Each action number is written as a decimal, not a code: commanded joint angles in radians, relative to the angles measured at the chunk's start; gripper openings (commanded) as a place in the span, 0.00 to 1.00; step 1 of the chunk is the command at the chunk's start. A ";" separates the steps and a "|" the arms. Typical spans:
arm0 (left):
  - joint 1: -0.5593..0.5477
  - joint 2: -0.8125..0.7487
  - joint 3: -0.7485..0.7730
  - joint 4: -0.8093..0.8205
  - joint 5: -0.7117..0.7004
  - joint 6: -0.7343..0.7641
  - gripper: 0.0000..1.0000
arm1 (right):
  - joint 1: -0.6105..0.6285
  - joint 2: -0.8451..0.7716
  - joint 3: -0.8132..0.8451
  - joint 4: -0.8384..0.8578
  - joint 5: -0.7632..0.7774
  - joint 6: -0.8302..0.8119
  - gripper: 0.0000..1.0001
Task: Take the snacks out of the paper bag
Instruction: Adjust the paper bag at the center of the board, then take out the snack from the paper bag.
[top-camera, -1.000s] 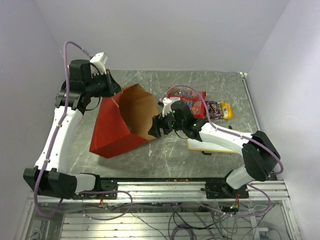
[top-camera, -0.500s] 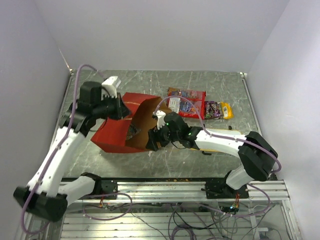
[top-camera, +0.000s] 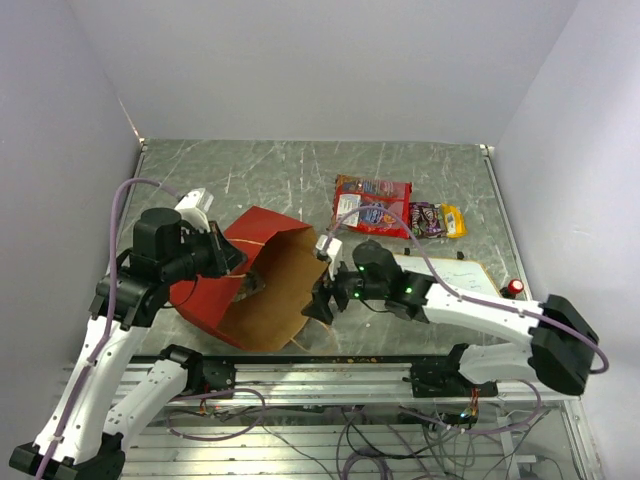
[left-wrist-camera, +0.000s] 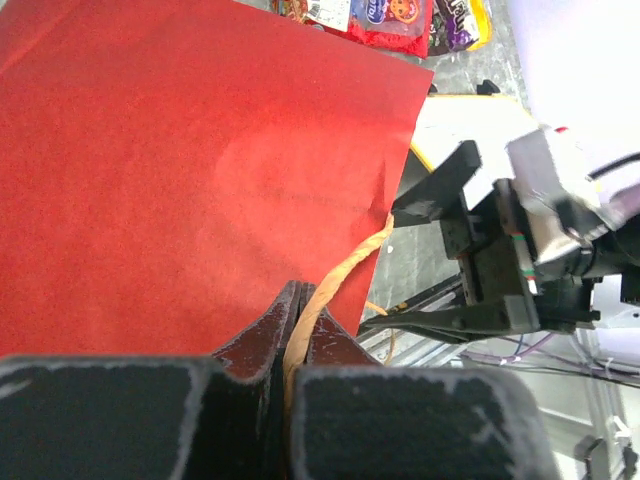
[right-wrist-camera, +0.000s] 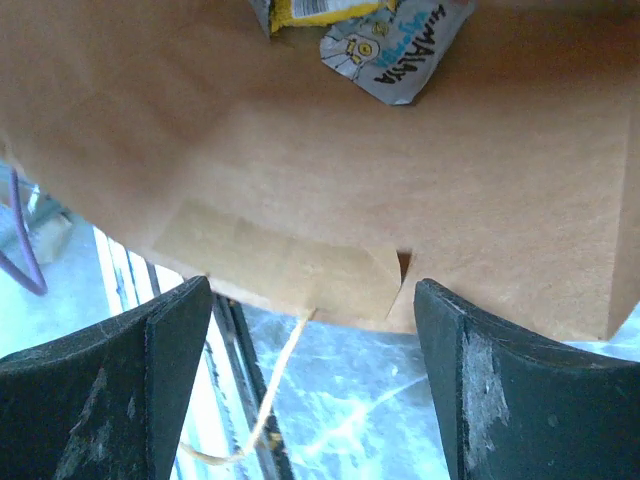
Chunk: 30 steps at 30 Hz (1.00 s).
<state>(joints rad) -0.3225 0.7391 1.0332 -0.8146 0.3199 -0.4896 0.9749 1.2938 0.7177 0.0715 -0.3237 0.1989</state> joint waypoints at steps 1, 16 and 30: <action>-0.002 -0.039 -0.019 -0.006 -0.013 -0.093 0.07 | 0.004 -0.126 -0.095 0.068 -0.026 -0.262 0.82; -0.003 -0.110 -0.100 -0.027 0.048 -0.212 0.07 | 0.185 0.086 -0.073 0.529 -0.057 -0.661 0.69; -0.003 -0.079 0.013 -0.045 0.069 -0.232 0.07 | 0.258 0.684 0.272 0.882 -0.044 -0.974 0.69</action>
<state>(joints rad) -0.3225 0.6392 0.9699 -0.8780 0.3630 -0.7013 1.2255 1.8832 0.9249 0.7994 -0.3828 -0.6682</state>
